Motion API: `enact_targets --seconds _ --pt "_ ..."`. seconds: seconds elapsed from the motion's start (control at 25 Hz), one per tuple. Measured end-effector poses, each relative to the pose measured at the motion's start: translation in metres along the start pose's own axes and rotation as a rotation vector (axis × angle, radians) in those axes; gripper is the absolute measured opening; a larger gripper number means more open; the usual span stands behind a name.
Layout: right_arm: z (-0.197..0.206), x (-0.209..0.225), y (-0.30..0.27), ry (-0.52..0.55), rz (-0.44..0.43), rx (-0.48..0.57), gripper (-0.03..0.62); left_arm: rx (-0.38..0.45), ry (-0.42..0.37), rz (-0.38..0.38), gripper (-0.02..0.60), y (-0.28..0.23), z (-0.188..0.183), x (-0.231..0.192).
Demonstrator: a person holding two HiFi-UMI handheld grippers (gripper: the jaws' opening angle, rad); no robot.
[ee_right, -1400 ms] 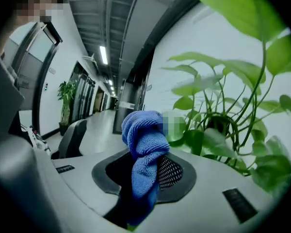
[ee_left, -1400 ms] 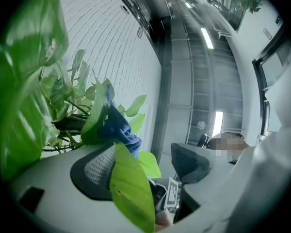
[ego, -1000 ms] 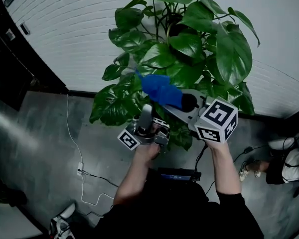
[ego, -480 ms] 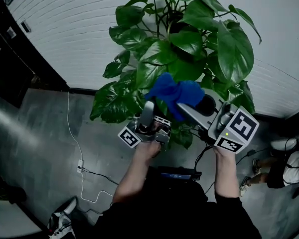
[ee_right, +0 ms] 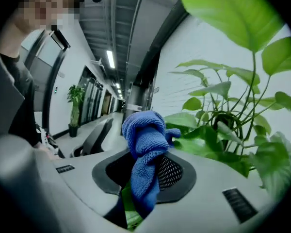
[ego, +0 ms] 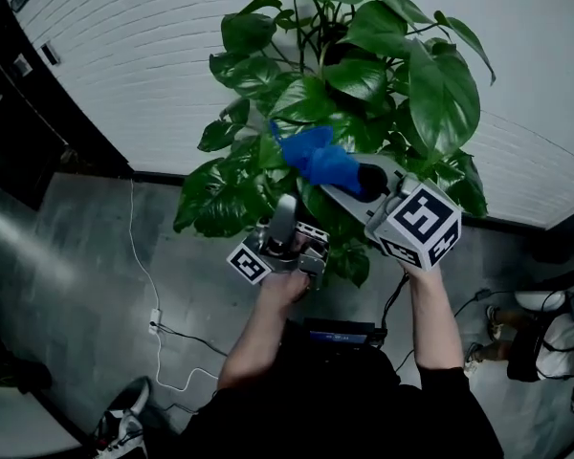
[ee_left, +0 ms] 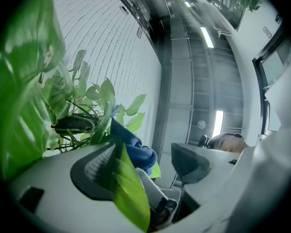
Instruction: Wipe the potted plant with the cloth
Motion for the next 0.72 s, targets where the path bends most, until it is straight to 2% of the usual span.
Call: enact_targets --seconds 0.12,0.32,0.52,0.72 --pt "0.011 -0.013 -0.004 -0.04 -0.094 -0.002 0.115 0.0 -0.004 0.0 0.36 0.0 -0.001 0.0" --pt "0.023 -0.025 0.001 -0.098 -0.189 0.015 0.115 0.001 -0.007 -0.009 0.36 0.001 -0.003 -0.001" --pt "0.034 -0.039 0.003 -0.133 -0.251 0.015 0.115 0.003 -0.006 -0.019 0.36 0.001 -0.002 -0.001" --pt "0.032 -0.044 0.01 -0.105 -0.279 0.004 0.115 0.009 -0.003 -0.01 0.359 -0.003 -0.003 -0.003"
Point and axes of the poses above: the fingertips, and each gripper's own axes: y backward along the fingers, x to its right, z out of its underside, the point moved 9 cm from there along y, backward along the fingers, and after that the axes turned 9 degrees about -x, right-handed, at the moved point
